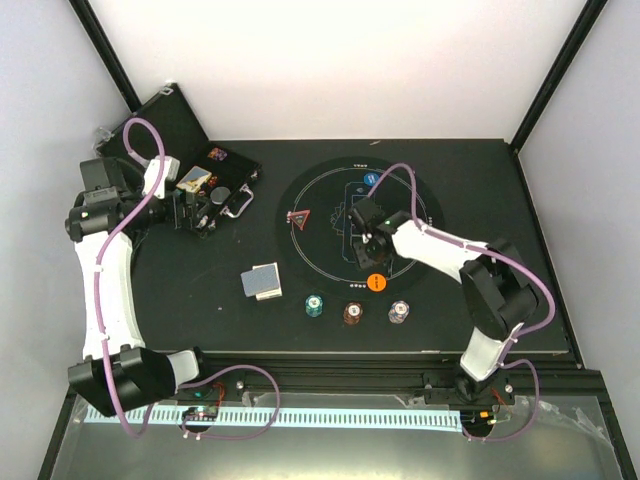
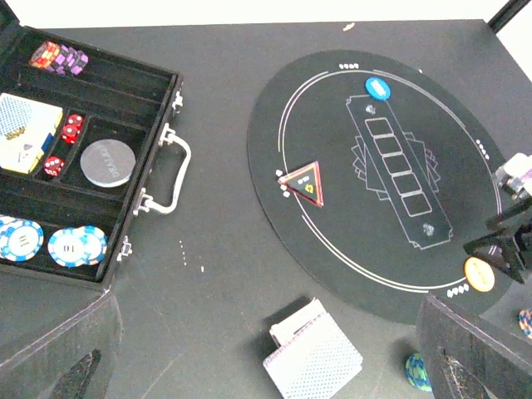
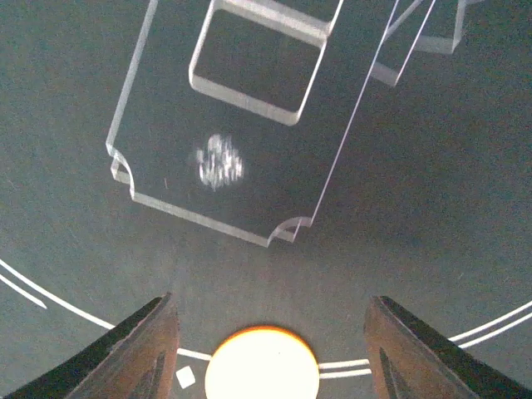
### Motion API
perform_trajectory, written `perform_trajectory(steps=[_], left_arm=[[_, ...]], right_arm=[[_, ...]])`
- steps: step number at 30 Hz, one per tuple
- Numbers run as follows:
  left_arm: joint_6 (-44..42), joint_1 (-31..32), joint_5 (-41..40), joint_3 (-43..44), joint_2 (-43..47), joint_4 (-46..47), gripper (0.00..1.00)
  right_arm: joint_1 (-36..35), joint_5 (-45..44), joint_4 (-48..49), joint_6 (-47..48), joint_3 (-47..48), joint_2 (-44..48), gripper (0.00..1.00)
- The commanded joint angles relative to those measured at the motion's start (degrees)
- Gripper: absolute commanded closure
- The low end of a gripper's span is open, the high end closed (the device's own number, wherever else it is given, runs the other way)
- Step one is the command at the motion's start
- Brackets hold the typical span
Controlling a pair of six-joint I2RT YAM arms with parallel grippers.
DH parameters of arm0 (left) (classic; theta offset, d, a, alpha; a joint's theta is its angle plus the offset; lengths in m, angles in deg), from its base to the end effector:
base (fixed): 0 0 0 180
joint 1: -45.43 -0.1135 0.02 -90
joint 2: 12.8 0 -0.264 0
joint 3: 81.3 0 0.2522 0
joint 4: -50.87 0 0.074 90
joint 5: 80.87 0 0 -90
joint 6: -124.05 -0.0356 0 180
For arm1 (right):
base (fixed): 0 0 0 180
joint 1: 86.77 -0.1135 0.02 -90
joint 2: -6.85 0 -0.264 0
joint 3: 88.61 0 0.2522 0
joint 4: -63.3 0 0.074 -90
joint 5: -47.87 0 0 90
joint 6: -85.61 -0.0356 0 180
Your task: Distribute texas hold em gaming equipment
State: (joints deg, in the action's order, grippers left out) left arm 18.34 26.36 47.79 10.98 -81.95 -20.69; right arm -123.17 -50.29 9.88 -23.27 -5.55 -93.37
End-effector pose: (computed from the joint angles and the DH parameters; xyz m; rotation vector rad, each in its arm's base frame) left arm 0.2204 0.0527 0.3831 0.2303 2.2271 -0.4912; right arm 0.2800 0.2001 0.1959 -0.3893 2.7486 0.0449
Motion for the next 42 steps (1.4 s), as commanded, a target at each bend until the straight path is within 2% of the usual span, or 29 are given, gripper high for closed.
perform_trajectory(steps=[1, 6, 11, 21, 28, 32, 37, 42], left_arm=[[-3.8, -0.36, 0.94, -0.05, 0.67, -3.87, 0.01], [-6.54, -0.35, 0.91, -0.33, 1.07, -5.95, 0.01], [-7.85, -0.35, 0.74, -0.17, 1.66, -7.12, 0.01], [-8.55, -0.35, -0.59, -1.64, 2.28, -6.45, 0.01], [-9.73, -0.36, -2.8, -2.16, 1.77, -8.78, 0.01], [-10.47, -0.36, -2.8, -2.2, 1.98, -9.19, 0.01], [-10.23, -0.38, -2.72, -1.52, 1.62, -8.84, 0.01], [-10.22, -0.36, -2.81, -1.31, 1.6, -8.86, 0.01]], right_arm=[[-3.59, -5.18, 1.07, -4.37, -4.54, 1.86, 0.38], [-6.63, -6.12, 0.16, -5.61, -5.3, 0.74, 0.46], [-7.19, -5.9, 0.18, -6.16, -6.65, 0.03, 0.58], [-7.35, -6.0, 0.51, -7.11, -11.41, 2.04, 0.66], [-7.21, -10.71, -1.2, -10.0, -12.66, 1.57, 0.74], [-8.07, -9.41, -1.2, -10.4, -12.1, 4.04, 0.72], [-11.35, -8.44, -3.35, -9.31, -8.5, 5.03, 0.61], [-12.61, -8.46, -2.91, -8.78, -9.92, 1.37, 0.62]])
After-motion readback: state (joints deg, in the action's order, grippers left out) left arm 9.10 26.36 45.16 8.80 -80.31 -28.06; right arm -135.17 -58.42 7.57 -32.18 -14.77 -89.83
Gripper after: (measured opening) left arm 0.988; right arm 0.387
